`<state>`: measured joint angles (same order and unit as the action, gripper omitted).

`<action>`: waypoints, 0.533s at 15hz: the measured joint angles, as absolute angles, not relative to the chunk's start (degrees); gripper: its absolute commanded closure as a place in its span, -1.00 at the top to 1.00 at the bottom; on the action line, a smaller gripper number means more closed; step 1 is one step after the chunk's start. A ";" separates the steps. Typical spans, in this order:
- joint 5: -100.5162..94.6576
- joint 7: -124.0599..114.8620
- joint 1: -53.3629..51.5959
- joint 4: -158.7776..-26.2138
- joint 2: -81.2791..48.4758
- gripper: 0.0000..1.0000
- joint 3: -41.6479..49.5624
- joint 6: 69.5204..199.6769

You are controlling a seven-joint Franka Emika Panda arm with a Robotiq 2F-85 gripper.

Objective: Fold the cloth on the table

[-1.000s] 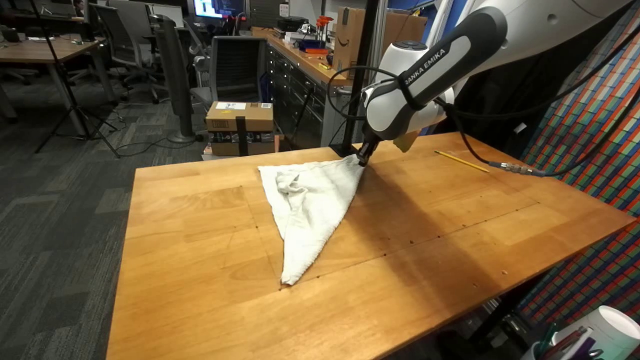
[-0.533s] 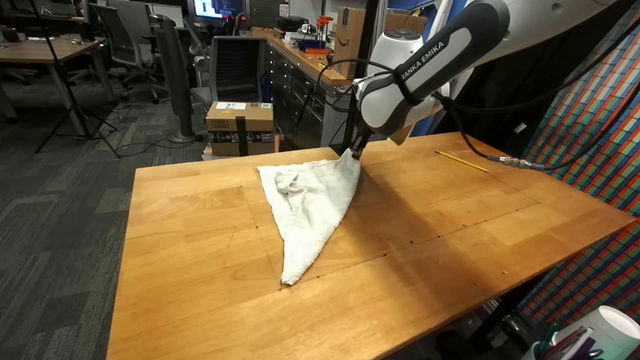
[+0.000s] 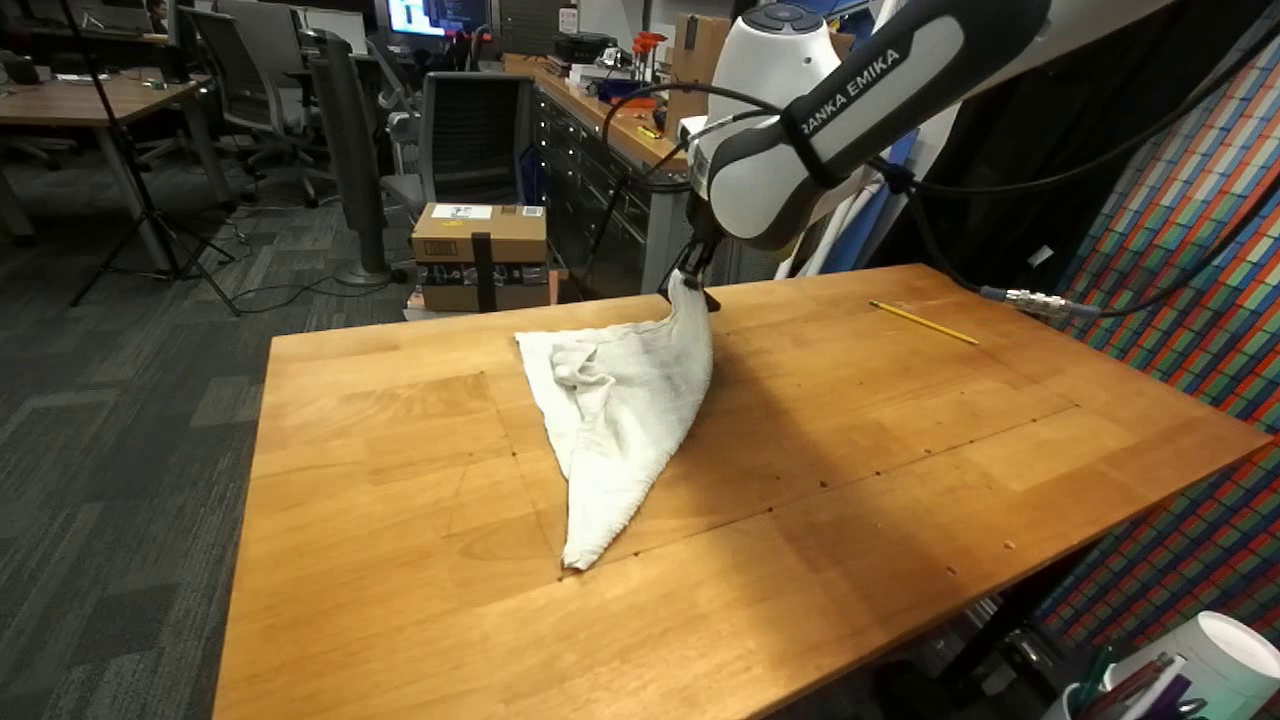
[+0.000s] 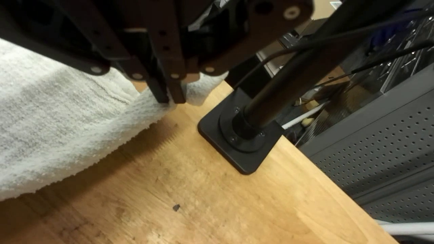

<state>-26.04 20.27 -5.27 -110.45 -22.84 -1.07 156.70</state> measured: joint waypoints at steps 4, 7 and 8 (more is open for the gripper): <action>-29.49 14.76 -7.72 -113.81 -18.27 -0.86 -0.21 156.70; -32.63 9.91 -8.85 -118.63 -13.30 -0.86 -0.07 156.71; -33.74 8.36 -9.17 -120.36 -11.67 -0.86 -0.06 156.71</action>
<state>-33.74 8.36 -9.17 -120.36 -11.67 -0.06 156.71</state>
